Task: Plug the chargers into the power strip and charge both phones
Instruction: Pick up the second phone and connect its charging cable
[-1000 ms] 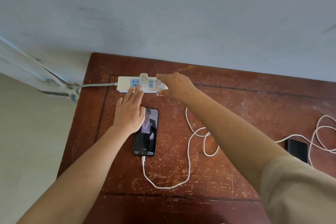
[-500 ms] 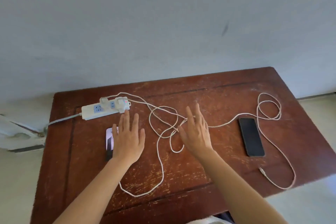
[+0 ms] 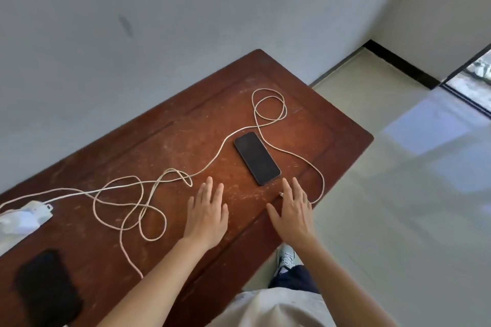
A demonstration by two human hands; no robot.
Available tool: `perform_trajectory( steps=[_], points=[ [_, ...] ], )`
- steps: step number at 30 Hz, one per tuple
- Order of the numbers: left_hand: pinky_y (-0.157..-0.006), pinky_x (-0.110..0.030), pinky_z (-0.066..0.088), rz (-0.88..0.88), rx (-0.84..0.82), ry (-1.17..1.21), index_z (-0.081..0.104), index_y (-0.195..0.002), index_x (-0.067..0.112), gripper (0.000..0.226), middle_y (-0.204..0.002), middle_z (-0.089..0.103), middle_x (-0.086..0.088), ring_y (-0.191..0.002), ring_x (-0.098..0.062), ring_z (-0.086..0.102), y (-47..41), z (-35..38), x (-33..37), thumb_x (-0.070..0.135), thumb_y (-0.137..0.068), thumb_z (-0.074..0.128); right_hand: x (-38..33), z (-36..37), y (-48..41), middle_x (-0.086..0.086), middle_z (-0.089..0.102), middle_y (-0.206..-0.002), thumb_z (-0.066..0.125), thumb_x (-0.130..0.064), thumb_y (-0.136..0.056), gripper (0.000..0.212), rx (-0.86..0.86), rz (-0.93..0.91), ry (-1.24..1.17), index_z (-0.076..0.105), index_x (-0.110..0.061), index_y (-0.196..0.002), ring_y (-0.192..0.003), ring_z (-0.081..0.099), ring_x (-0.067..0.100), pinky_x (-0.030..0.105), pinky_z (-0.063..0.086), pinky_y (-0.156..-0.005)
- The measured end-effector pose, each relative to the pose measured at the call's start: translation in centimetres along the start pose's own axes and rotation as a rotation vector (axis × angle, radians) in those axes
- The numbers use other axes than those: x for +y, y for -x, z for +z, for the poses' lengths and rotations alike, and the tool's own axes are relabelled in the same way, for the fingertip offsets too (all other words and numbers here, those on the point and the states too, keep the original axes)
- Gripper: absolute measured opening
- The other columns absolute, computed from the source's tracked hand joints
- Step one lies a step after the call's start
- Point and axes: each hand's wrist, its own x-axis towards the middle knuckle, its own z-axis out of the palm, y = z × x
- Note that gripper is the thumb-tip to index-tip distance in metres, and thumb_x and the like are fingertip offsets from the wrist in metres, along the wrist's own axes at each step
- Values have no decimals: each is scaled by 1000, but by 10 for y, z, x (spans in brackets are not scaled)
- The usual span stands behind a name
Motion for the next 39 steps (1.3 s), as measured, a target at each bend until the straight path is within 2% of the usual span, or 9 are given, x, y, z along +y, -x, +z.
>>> perform_trajectory(
  steps=[12, 18, 23, 25, 28, 30, 33, 36, 39],
  points=[
    [-125, -49, 8, -227, -189, -119, 5, -159, 20, 67, -169, -7, 0, -154, -18, -9, -18, 24, 46, 32, -101, 36, 17, 10, -98, 16, 44, -149, 49, -88, -72, 117, -69, -149, 55, 22, -11, -156, -133, 45, 36, 50, 39, -110],
    [-124, -44, 10, -264, -241, -84, 6, -159, 27, 70, -168, -8, 6, -153, -13, -10, -17, 17, 45, 16, -100, 42, 15, 17, -112, 14, 53, -127, 61, -73, -73, 100, -25, -220, 35, 42, -7, -146, -110, 53, 31, 46, 48, -96],
    [-123, -46, 15, -250, -309, -1, 11, -158, 32, 72, -168, -2, 11, -153, -8, -6, -20, 4, 33, 5, -97, 38, 13, -2, -116, 8, 55, -121, 68, -69, -62, 88, -107, -177, -16, 53, -16, -131, -110, 52, 28, 41, 47, -96],
    [-123, -46, 15, -254, -332, 61, 16, -158, 31, 66, -168, 1, 11, -153, -8, -3, -26, -4, 34, 7, -99, 35, 10, -11, -110, 5, 55, -117, 64, -74, -55, 87, -146, -101, -122, 57, -20, -124, -107, 53, 24, 37, 49, -89],
    [-124, -42, 13, -354, -287, 334, 32, -154, 26, 52, -168, 14, 6, -154, -12, 7, -31, -20, 47, 42, -105, 37, 11, -22, -94, -4, 65, -111, 74, -73, -52, 90, -402, 118, -644, 65, -20, -124, -100, 63, 15, 32, 57, -80],
    [-122, -41, 18, -475, -196, 701, 38, -151, 29, 74, -163, 30, 5, -151, -16, 22, -30, -34, 57, 73, -92, 38, 14, -26, -79, -4, 75, -109, 85, -65, -54, 83, -560, 223, -957, 69, -24, -125, -99, 71, 16, 39, 61, -87],
    [-119, -50, 25, -559, -84, 1196, 40, -148, 35, 107, -151, 50, 8, -141, -14, 40, -24, -43, 63, 98, -62, 44, 19, -24, -58, -2, 77, -110, 90, -61, -54, 67, -624, 121, -1047, 72, -36, -114, -98, 75, 17, 42, 61, -92],
    [-116, -55, 31, -511, -151, 1518, 52, -138, 28, 103, -135, 66, 3, -130, -14, 54, -21, -43, 60, 91, -57, 64, 20, -22, -43, -1, 75, -115, 92, -55, -57, 65, -678, 46, -1059, 70, -41, -117, -101, 74, 19, 43, 59, -95],
    [-109, -54, 45, -520, -91, 1601, 61, -128, 17, 92, -119, 74, -10, -115, -28, 68, -20, -38, 64, 69, -56, 86, 21, -19, -33, -7, 66, -127, 90, -56, -61, 79, -690, -62, -981, 57, -43, -132, -115, 65, 12, 35, 52, -102]
  ],
)
